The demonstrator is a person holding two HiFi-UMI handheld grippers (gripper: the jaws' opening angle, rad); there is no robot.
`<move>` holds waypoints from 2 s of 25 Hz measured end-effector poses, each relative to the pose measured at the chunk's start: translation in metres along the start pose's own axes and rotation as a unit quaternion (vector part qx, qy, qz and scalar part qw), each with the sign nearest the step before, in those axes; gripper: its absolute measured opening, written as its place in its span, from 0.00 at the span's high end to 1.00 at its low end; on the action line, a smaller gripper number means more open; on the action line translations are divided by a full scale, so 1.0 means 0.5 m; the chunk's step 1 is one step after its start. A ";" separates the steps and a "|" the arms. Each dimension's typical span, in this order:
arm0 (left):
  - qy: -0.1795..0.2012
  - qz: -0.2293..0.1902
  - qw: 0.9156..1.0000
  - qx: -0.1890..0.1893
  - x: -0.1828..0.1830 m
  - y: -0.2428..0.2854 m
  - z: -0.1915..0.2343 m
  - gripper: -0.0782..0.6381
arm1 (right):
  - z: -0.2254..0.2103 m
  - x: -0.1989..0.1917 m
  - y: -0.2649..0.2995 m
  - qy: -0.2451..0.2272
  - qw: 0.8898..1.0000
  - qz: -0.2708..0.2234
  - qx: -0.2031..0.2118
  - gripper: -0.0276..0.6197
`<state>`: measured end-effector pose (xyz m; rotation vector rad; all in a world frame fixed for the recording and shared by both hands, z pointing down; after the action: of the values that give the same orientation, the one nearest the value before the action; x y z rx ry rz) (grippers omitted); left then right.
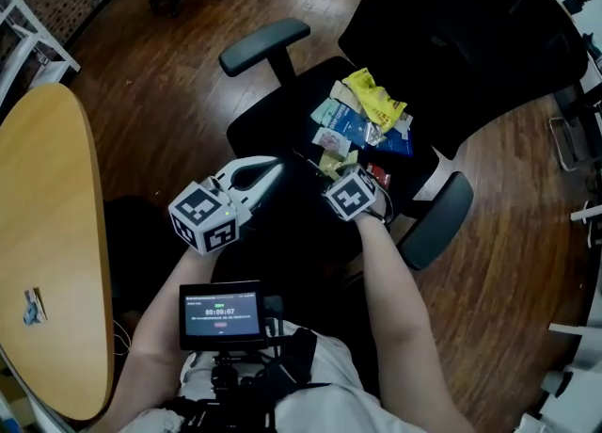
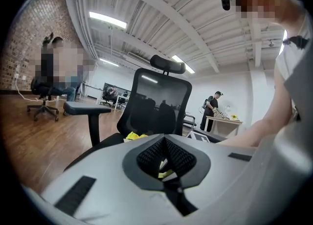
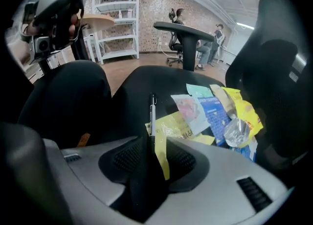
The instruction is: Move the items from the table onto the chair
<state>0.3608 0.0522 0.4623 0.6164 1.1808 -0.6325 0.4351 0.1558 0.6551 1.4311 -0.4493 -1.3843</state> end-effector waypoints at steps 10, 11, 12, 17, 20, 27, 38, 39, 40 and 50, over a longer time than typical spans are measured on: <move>0.015 0.001 1.000 0.015 0.022 -0.026 -0.002 0.89 | -0.002 0.076 -0.065 0.029 0.991 -0.127 0.005 0.75; 0.017 0.001 1.000 0.018 0.027 -0.033 -0.004 0.89 | 0.007 0.094 -0.080 0.030 0.988 -0.152 0.014 0.83; 0.019 0.001 1.000 0.021 0.033 -0.041 -0.006 0.89 | 0.016 0.116 -0.099 0.033 0.983 -0.179 0.023 0.94; 0.035 -0.003 0.998 0.043 0.079 -0.079 -0.013 0.89 | 0.060 0.261 -0.226 0.074 0.931 -0.345 0.090 0.96; 0.044 -0.015 0.997 0.054 0.130 -0.113 -0.032 0.89 | 0.091 0.348 -0.309 0.087 0.892 -0.420 0.140 0.96; 0.068 -0.032 0.990 0.122 0.288 -0.300 -0.104 0.88 | 0.246 0.592 -0.537 0.080 0.801 -0.523 0.281 0.96; 0.080 -0.062 0.962 0.255 0.348 -0.556 -0.147 0.88 | 0.447 0.714 -0.653 0.025 0.736 -0.558 0.382 0.96; 0.081 -0.062 0.958 0.268 0.352 -0.598 -0.152 0.88 | 0.473 0.731 -0.658 0.023 0.733 -0.556 0.390 0.96; 0.083 -0.060 0.954 0.281 0.352 -0.630 -0.156 0.88 | 0.494 0.743 -0.662 0.020 0.727 -0.557 0.401 0.96; 0.063 -0.060 0.910 0.404 0.295 -0.842 -0.219 0.88 | 0.706 0.774 -0.716 -0.054 0.681 -0.533 0.500 0.96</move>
<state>0.0213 -0.1711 0.2477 1.3037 1.0532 -1.2206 0.0867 -0.1718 0.2382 2.8003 -0.4809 -2.3212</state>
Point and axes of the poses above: the fingertips, and each gripper's own axes: y forward along the fingers, z to its left, x out of its top, the point moved 1 cm from there along -y, backward along the fingers, and after that the axes turned 8 degrees about -x, right-handed, at the moved point
